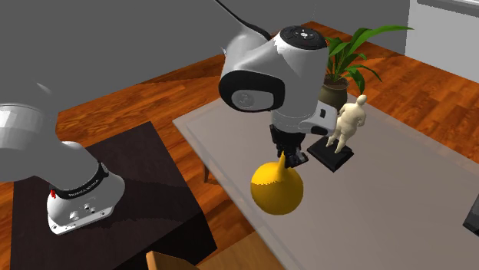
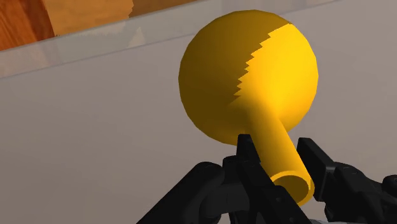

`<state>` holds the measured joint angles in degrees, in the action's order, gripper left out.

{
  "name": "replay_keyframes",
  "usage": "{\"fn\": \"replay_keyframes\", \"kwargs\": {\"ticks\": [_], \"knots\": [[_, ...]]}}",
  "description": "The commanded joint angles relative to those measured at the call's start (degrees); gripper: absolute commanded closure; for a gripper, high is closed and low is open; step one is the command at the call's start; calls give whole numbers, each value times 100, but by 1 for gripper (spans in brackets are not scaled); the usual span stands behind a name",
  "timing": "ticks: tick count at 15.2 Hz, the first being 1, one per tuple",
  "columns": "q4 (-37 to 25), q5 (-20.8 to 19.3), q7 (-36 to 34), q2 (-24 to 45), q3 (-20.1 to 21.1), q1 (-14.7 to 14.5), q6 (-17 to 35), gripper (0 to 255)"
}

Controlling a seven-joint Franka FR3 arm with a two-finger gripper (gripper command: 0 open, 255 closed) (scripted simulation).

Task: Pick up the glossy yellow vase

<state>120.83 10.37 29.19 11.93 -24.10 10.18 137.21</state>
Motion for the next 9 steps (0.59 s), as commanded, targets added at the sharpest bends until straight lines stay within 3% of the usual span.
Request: {"fn": "replay_keyframes", "kwargs": {"ticks": [1,9], "knots": [[-45,-80,-54,-111,-27,-17,-135,255],[-288,-335,-244,-458,-85,-65,-682,255]]}}
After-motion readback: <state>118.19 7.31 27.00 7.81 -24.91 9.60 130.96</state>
